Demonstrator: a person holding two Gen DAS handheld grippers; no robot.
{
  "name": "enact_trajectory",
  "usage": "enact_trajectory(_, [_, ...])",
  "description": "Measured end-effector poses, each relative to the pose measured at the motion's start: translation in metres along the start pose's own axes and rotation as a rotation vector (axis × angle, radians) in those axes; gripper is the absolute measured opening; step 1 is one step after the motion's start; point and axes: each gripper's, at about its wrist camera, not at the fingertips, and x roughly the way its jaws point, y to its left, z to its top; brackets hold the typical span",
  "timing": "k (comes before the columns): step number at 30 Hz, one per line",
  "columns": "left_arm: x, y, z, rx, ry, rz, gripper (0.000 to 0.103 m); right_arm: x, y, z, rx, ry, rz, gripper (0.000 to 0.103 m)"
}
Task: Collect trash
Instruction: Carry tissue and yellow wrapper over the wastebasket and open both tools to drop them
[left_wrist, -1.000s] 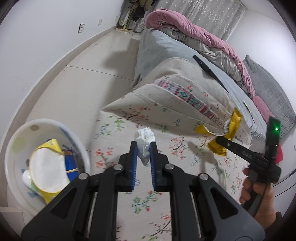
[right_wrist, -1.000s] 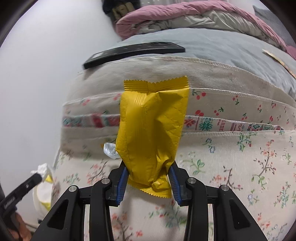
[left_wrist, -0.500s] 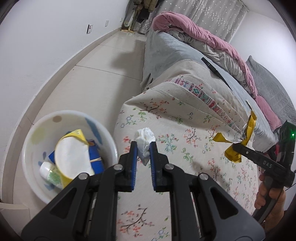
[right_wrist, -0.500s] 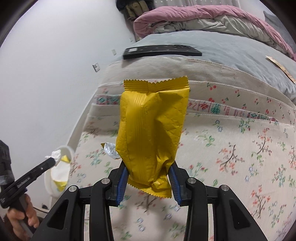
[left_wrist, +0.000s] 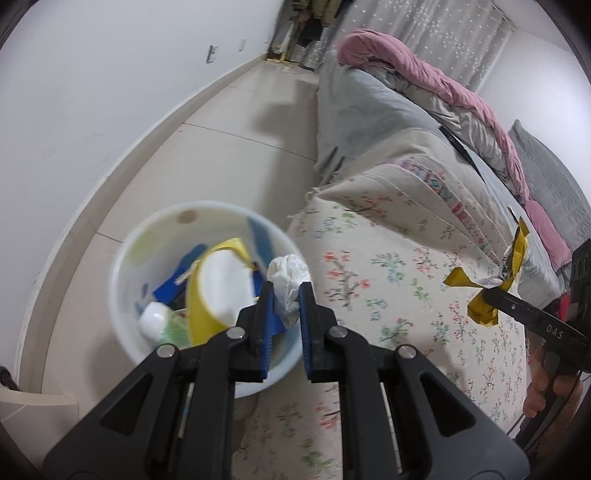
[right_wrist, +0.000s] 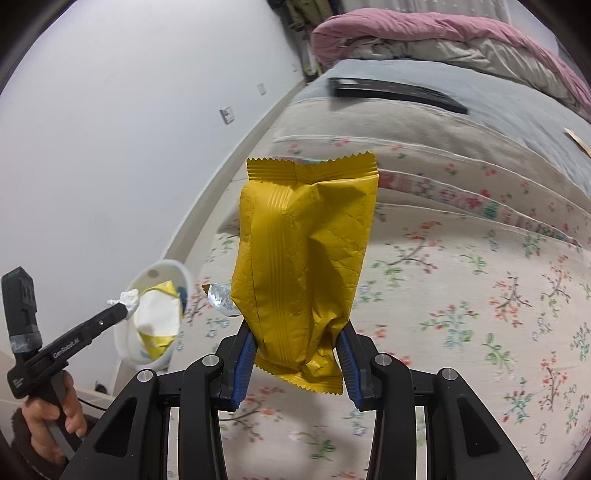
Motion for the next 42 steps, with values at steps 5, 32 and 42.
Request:
enact_trajectory(5, [-0.005,0.022,-0.002,-0.03,-0.005,0.018,0.015,0.013,0.025,0.003,-0.035,0.015,0.022,0.042])
enact_trajectory(32, [-0.01,0.119,0.005,-0.227,0.045,0.189,0.098,0.1,0.146,-0.006,-0.168,0.188,0.15,0.044])
enact_trajectory(42, [-0.053,0.141,0.005,-0.249,-0.037,0.289,0.102,0.135,0.196,-0.005,-0.165,0.262,0.203,0.044])
